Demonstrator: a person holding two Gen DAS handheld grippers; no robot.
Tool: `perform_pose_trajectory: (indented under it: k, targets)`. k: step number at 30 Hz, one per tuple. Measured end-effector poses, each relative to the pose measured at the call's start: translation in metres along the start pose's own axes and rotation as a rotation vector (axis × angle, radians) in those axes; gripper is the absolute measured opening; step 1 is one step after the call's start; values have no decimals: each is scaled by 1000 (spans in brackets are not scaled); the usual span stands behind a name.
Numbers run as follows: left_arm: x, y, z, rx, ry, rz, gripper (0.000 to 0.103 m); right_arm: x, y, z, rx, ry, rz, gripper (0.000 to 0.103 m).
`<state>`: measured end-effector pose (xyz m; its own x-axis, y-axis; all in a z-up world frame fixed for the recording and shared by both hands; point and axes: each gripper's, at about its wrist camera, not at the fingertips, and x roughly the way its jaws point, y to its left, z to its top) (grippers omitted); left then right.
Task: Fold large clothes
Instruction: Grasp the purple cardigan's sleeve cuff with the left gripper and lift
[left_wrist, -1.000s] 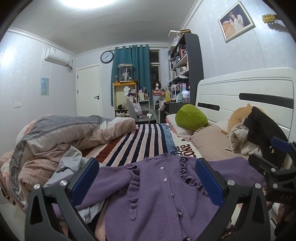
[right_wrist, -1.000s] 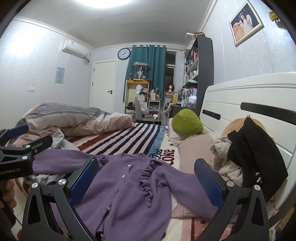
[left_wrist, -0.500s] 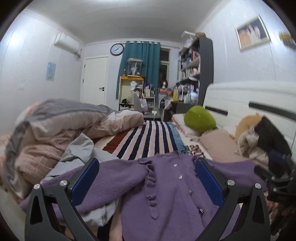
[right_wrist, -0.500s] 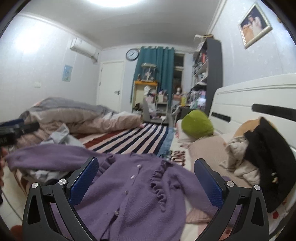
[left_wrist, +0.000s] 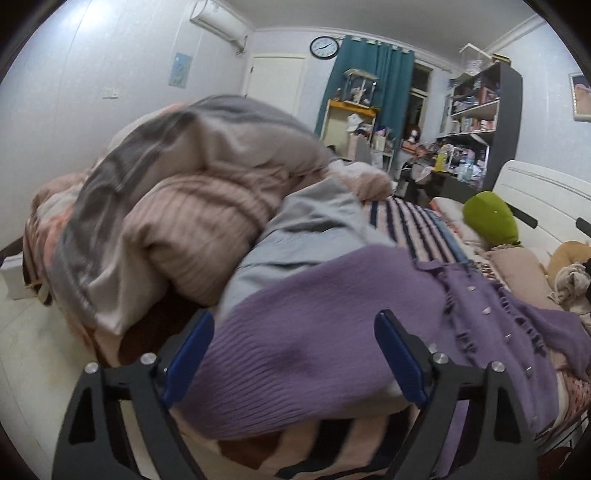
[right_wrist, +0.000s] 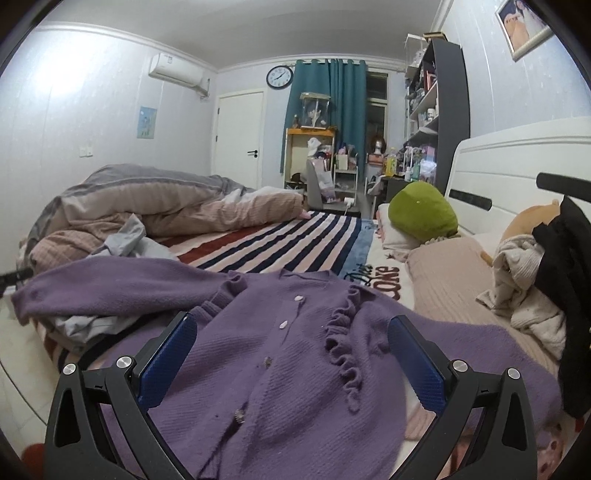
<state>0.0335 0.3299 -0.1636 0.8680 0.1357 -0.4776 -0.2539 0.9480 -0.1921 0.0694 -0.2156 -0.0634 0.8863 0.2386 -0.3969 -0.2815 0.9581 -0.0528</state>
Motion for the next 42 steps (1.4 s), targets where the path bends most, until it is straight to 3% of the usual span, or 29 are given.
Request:
perform_pose_trajectory:
  k: [6, 11, 13, 16, 19, 23, 30, 34, 38, 42]
  targets:
    - [13, 37, -14, -100, 61, -15, 87, -5, 17, -4, -31, 13, 22, 103]
    - [24, 53, -25, -204, 116, -111, 83, -9, 25, -10, -54, 23, 23, 103]
    - [24, 53, -30, -225, 126, -131, 50, -8, 25, -11, -54, 32, 22, 103]
    - [13, 46, -30, -214, 95, -129, 30, -8, 24, -11, -44, 42, 25, 103]
    - [-2, 36, -22, -193, 45, -136, 15, -12, 24, -10, -54, 34, 22, 103]
    - [-23, 16, -1, -165, -7, -163, 11, -14, 22, -8, -50, 35, 31, 103]
    - [-36, -77, 41, -47, -44, -286, 10, -18, 7, -7, -34, 33, 34, 103]
    - [-31, -160, 46, 28, -23, -423, 9, -26, -11, -9, -11, 22, 32, 103]
    - [-18, -250, 29, 97, 45, -595, 9, -35, -29, -12, 10, 23, 20, 103]
    - [9, -330, -12, 147, 228, -796, 9, -46, -50, -14, 18, 14, -30, 103]
